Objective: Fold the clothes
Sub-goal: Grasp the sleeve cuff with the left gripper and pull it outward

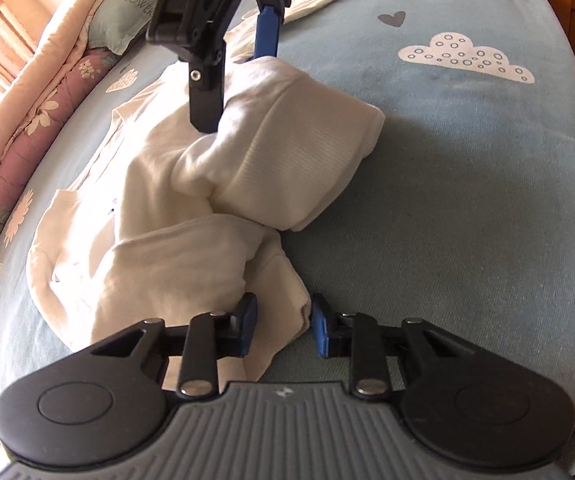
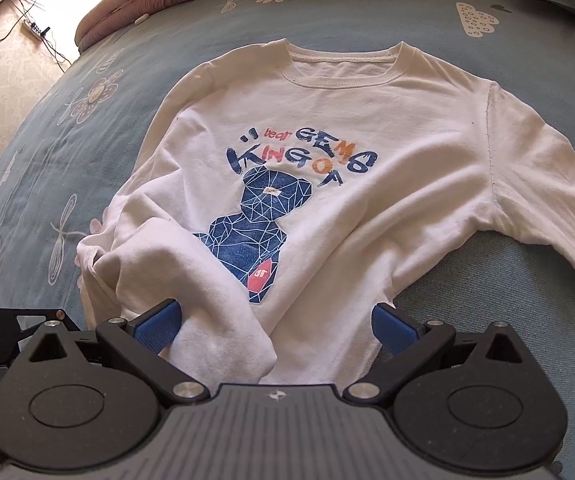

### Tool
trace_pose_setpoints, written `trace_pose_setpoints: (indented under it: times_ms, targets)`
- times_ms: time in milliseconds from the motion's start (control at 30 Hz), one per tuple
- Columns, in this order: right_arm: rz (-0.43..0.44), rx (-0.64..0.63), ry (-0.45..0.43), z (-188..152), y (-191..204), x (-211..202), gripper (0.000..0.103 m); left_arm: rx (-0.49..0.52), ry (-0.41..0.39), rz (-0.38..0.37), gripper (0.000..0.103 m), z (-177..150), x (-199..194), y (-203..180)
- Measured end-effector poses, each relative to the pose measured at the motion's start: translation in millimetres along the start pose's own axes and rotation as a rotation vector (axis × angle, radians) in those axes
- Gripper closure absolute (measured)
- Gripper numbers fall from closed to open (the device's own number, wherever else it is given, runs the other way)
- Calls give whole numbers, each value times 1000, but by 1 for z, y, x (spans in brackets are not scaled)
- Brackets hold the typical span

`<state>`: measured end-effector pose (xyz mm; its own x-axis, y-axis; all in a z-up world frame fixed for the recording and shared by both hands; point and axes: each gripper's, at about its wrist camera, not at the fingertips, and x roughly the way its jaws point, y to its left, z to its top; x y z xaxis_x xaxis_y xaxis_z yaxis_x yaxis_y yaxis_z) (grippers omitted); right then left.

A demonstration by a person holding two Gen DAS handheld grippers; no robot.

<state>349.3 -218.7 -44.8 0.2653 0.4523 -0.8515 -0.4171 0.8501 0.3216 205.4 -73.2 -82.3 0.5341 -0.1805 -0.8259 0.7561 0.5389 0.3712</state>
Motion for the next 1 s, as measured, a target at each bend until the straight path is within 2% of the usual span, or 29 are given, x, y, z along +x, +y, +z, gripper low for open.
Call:
trace_pose_setpoints:
  times_ms: [33,100,133,233,400,533,600,667,1000]
  targets:
    - [0,6,0,0,0,1,0,-20,1,-8,77,3,2,2]
    - [-2,1,1,0,3,0,0,-65,7,-27,96,7,5,7]
    - [-3,-10,1,0,4,-1,0,-91,13,-38,99,8,4,10]
    - [-6,-38,4,0,5,-3,0,-107,30,-77,99,-1,-8,18]
    - [-4,-36,9,0,2,-3,0,-51,104,-131,100,-31,-38,26]
    - [-1,-34,6,2,4,-1,0,-23,238,-144,100,-71,-56,37]
    - [1,-43,6,3,6,0,0,-74,304,-143,100,-89,-65,48]
    - [2,-53,7,4,9,1,0,-149,364,-137,100,-103,-72,61]
    - [-13,-90,9,14,15,3,0,-197,565,-5,99,-172,-85,87]
